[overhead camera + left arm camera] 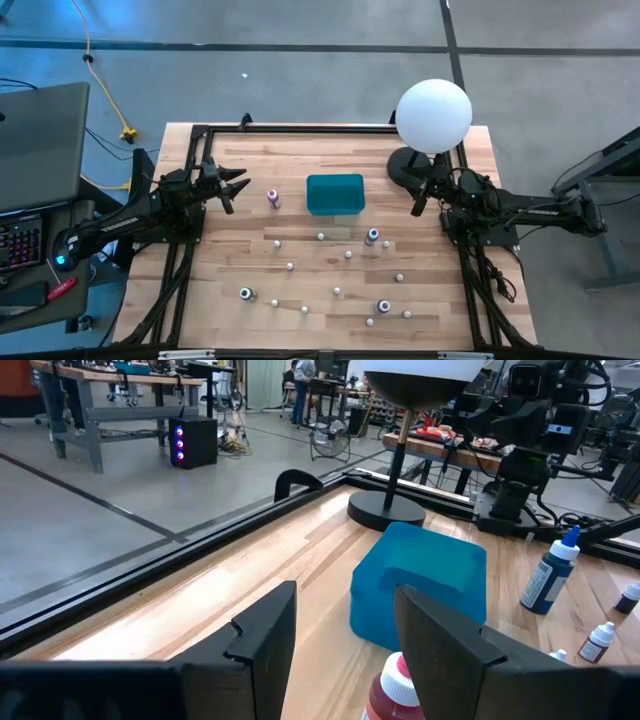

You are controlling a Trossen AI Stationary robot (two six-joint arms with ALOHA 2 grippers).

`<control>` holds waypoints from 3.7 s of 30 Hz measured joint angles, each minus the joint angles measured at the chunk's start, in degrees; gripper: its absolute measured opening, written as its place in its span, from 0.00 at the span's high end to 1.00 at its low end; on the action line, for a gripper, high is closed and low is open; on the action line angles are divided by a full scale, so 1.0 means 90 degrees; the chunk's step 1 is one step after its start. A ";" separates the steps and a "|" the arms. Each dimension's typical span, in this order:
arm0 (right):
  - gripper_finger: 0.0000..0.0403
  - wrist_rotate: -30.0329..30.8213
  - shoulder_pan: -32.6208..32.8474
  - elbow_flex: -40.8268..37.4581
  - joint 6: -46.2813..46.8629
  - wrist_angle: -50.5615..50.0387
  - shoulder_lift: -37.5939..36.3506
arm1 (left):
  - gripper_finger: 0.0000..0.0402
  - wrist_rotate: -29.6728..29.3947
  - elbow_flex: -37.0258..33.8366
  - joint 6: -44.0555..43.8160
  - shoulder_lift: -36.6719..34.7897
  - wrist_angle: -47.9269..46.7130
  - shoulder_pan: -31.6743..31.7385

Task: Pick & Place food coloring

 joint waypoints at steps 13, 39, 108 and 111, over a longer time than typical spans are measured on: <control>0.60 0.0002 -0.0001 0.0001 0.0000 0.0000 0.0000 | 0.58 0.0001 0.0002 -0.0002 0.0001 0.0000 -0.0001; 0.60 -0.0561 0.0000 -0.0003 0.0988 0.0378 -0.0006 | 0.58 0.0640 -0.0006 -0.0517 0.0001 0.0015 -0.0002; 0.90 -0.0785 0.2434 0.0727 0.0321 0.4971 0.5643 | 0.58 0.0873 -0.0001 -0.2191 -0.0001 0.0032 -0.0002; 0.90 0.0141 0.2434 0.1256 -0.0292 0.4702 0.5642 | 0.58 0.0803 -0.0001 -0.2191 0.0001 0.0022 -0.0002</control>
